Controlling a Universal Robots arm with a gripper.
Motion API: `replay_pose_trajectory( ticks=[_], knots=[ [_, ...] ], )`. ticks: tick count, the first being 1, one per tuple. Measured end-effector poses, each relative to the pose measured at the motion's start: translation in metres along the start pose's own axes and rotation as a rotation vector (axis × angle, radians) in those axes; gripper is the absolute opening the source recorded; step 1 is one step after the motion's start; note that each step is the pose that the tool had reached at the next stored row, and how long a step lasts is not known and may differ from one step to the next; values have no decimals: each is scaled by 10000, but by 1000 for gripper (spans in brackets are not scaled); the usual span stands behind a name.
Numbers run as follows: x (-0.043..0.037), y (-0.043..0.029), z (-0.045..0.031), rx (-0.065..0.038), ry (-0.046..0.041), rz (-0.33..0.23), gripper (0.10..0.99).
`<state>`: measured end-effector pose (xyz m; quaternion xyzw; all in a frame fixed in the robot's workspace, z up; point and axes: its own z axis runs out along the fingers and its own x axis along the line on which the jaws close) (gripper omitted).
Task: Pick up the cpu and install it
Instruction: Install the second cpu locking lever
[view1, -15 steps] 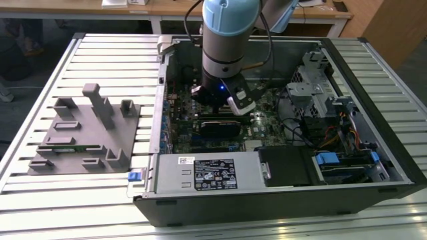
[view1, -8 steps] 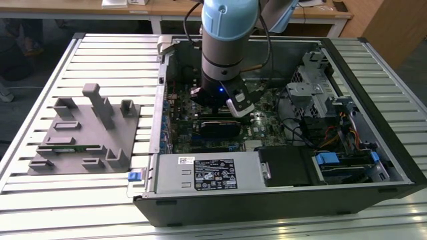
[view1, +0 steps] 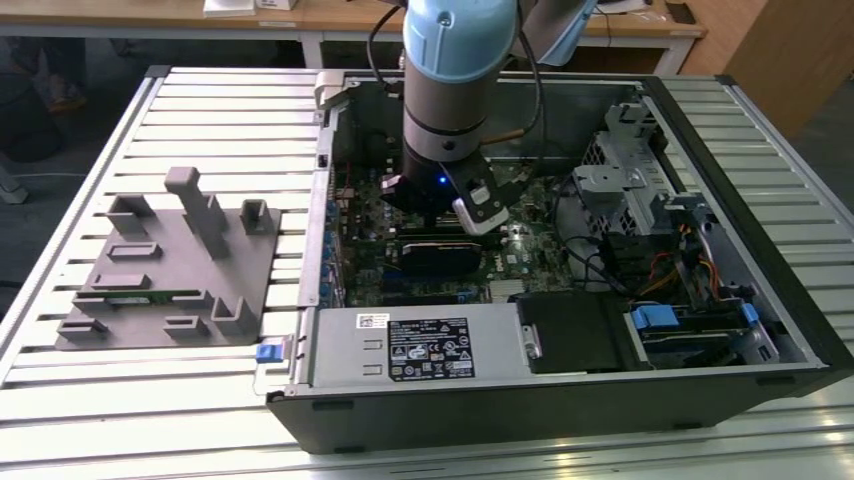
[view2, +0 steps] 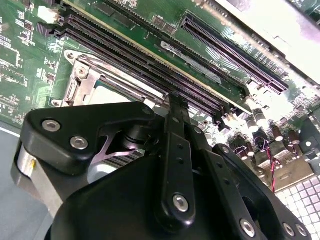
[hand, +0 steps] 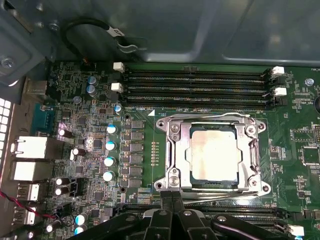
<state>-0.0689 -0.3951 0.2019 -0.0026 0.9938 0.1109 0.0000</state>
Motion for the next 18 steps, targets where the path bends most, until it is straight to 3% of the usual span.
replay_pose_trajectory(
  ticks=[11, 18],
  knots=[
    [20, -13, 21, -52, 0, 0, 106],
    [28, -24, 65, -210, -1, -2, 106]
  ],
)
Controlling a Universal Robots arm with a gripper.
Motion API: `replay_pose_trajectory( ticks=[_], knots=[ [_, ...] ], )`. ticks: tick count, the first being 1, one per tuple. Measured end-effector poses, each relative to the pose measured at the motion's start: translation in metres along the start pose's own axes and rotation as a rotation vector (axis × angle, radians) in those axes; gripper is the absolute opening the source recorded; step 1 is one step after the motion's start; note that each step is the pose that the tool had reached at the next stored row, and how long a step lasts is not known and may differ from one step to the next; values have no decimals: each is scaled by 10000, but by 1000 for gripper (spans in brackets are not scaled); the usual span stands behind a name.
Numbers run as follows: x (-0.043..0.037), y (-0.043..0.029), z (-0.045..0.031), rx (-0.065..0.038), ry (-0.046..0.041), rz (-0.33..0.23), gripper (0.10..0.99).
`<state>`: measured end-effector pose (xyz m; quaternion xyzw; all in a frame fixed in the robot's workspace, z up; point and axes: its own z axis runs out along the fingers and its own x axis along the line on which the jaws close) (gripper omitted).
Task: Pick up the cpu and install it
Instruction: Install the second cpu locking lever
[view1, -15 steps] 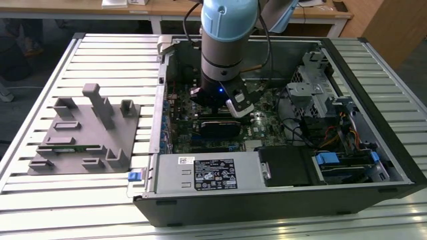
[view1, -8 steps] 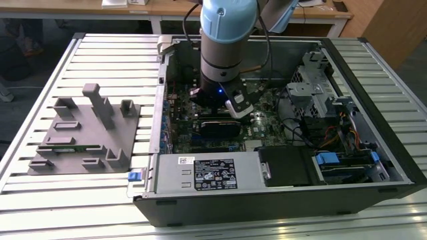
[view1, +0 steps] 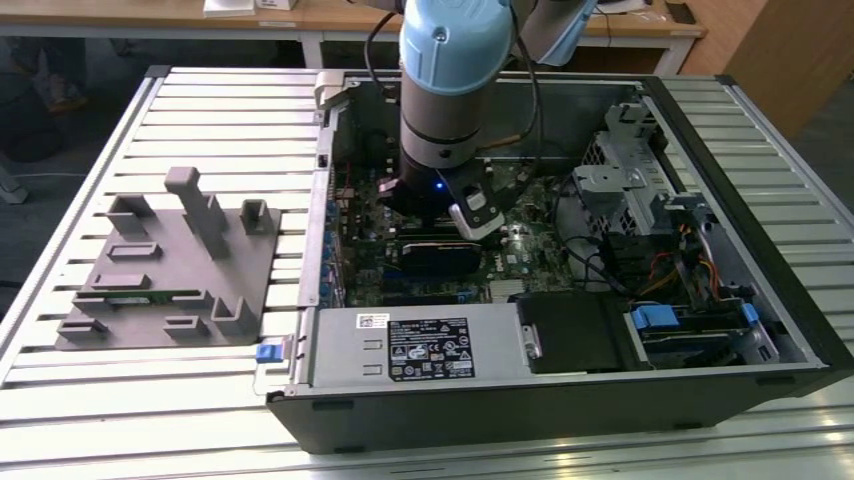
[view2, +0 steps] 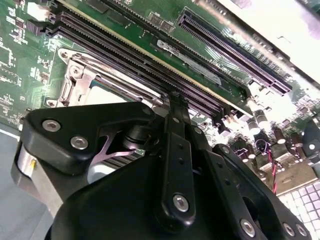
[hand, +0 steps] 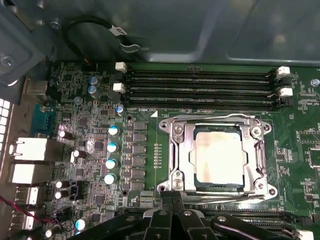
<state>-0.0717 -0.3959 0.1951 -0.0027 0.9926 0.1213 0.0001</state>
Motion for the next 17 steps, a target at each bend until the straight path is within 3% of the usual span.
replay_pose_trajectory(
  ticks=[4, 10, 17],
  knots=[
    [1, -5, 23, -264, -4, -7, 106],
    [29, -10, 44, -517, -4, -20, 106],
    [51, -8, 33, -545, -2, -26, 106]
  ],
)
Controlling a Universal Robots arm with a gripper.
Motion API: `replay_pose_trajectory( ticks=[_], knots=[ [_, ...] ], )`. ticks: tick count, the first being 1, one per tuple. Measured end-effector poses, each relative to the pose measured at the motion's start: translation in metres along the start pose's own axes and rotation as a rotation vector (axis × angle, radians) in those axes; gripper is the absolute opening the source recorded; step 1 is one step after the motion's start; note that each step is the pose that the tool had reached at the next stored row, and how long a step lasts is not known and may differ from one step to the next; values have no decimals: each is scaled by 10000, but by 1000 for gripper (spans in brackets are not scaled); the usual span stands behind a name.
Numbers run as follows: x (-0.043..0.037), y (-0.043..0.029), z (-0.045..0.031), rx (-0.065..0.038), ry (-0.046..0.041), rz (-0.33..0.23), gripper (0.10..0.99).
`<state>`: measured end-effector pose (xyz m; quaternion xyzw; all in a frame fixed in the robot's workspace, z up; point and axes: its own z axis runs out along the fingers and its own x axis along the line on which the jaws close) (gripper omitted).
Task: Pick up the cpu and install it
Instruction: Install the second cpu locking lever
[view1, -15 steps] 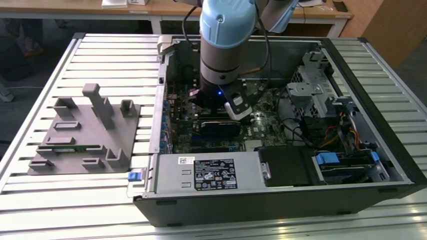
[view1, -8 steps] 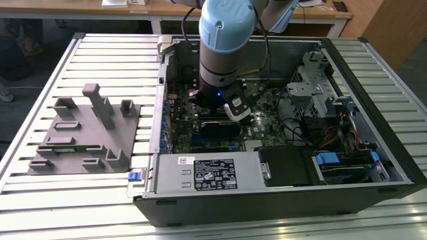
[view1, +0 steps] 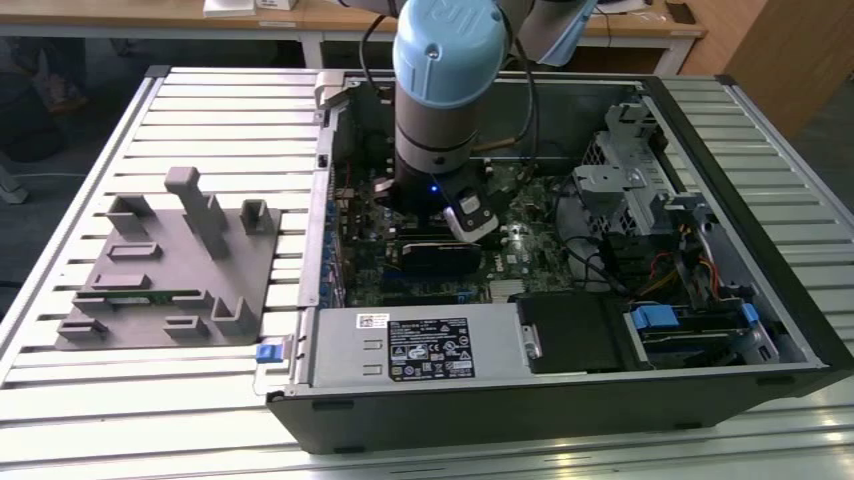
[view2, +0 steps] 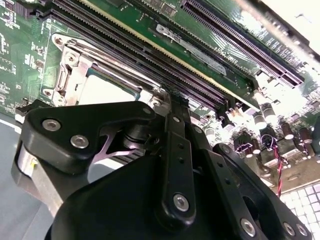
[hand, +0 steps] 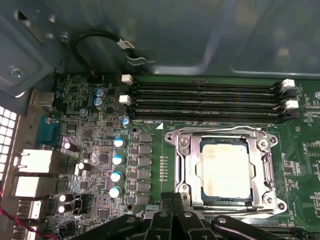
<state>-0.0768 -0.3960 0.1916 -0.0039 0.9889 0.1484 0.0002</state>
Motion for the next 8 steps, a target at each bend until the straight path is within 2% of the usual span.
replay_pose_trajectory(
  ticks=[6, 8],
  knots=[
    [0, 30, -96, -1, -1, 0, 106],
    [-1, 33, -103, -3, -1, 0, 106]
  ],
)
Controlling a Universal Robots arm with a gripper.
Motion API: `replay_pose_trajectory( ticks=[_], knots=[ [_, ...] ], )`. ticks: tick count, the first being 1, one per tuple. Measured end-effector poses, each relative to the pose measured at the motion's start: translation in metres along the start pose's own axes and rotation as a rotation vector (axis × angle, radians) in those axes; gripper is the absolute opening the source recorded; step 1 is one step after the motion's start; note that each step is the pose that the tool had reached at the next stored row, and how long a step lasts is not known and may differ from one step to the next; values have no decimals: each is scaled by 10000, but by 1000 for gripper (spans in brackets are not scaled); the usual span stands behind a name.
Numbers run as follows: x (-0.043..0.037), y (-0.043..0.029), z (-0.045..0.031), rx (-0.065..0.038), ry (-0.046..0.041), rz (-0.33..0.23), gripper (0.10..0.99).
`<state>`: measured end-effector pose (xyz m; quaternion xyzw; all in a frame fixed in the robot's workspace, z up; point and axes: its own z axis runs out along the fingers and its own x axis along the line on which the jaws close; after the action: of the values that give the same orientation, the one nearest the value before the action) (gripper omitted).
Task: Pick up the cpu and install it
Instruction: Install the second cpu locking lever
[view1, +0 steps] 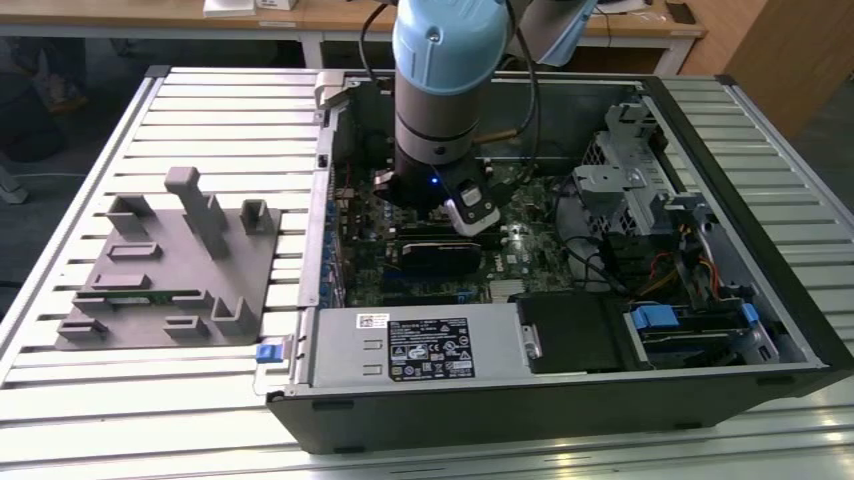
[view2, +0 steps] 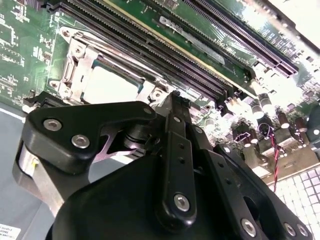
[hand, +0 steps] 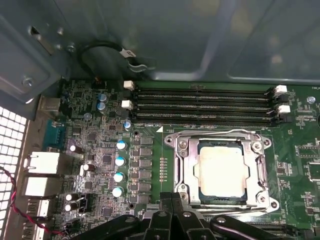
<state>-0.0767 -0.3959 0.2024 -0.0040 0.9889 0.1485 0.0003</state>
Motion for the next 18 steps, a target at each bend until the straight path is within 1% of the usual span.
replay_pose_trajectory(
  ticks=[3, 7, 18],
  knots=[
    [1, 2, -10, 1, 2, 1, 106],
    [0, 8, -27, -41, 1, -1, 106],
    [0, 33, -108, -244, 6, -20, 106]
  ],
)
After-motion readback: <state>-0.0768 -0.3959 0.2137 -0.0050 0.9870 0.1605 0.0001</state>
